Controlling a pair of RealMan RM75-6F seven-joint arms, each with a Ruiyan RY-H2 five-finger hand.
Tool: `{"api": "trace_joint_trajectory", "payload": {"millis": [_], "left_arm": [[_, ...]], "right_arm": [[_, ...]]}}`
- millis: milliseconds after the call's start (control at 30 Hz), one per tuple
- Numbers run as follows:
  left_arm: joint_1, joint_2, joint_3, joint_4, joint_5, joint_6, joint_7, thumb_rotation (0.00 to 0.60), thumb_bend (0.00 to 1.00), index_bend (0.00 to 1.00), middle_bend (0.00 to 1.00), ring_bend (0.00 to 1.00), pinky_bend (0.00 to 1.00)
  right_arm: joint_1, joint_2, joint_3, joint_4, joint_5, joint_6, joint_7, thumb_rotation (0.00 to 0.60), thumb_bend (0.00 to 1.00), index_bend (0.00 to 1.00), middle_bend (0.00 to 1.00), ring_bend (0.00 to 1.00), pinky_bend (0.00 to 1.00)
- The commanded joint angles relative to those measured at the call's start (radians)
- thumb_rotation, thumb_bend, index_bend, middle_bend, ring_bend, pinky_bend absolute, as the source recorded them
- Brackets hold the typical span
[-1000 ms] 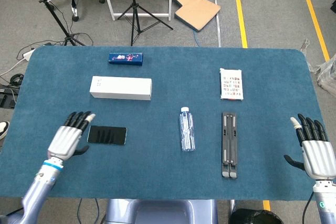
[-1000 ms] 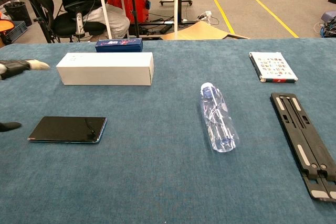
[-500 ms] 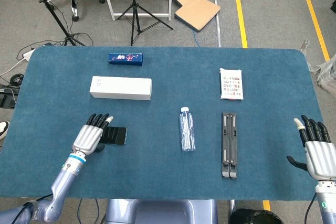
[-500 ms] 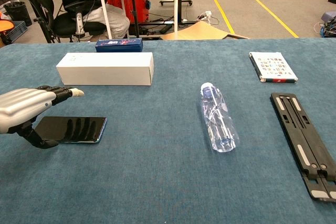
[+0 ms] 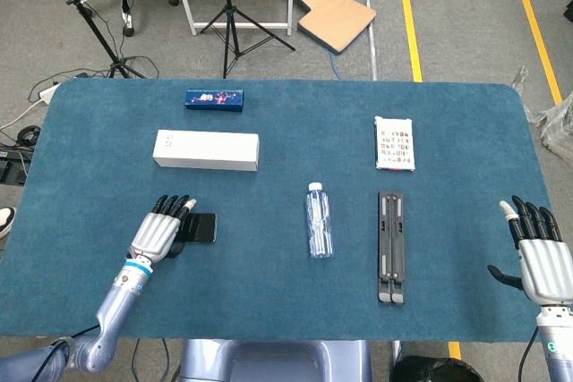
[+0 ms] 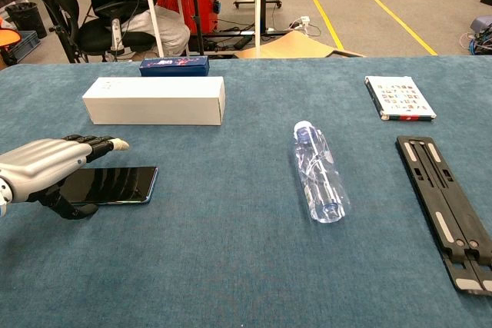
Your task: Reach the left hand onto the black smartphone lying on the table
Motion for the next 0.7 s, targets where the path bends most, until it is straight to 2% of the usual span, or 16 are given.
{"api": "trace_joint_trajectory", "payload": {"millis": [33,267,400,567,700], "left_arm": [[-0.002,-0.005,0.006,0.009,0.002,0.002,-0.004,0.6,0.39,0.17,0.01,0.05,0.11],[-0.003,0.006,0.024,-0.004,-0.003,-0.005,0.002,0.6,0.62,0.19,0.09,0.14,0.16],[-0.003,0.028,0.032,-0.034,0.001,-0.004,-0.002,0.6,0.73,0.19,0.1,0.15,0.18],[0.001,0.063,0.039,-0.092,-0.003,-0.005,-0.015,0.6,0.8,0.19,0.11,0.16,0.2],[0.0,0.117,0.045,-0.176,-0.023,-0.03,-0.03,0.6,0.8,0.2,0.13,0.18,0.22]], "right_arm": [[0.001,0.0,0.0,0.001,0.001,-0.002,0.001,0.6,0.0,0.02,0.0,0.0,0.0],[0.002,0.002,-0.002,0.002,0.003,-0.007,0.006,0.6,0.0,0.03,0.0,0.0,0.0],[0.002,0.003,-0.004,-0.001,0.0,-0.007,0.006,0.6,0.0,0.03,0.0,0.0,0.0],[0.002,0.004,-0.005,-0.004,-0.001,-0.007,0.005,0.6,0.0,0.03,0.0,0.0,0.0],[0.003,0.005,-0.005,-0.005,-0.001,-0.007,0.005,0.6,0.0,0.03,0.0,0.0,0.0]]}}
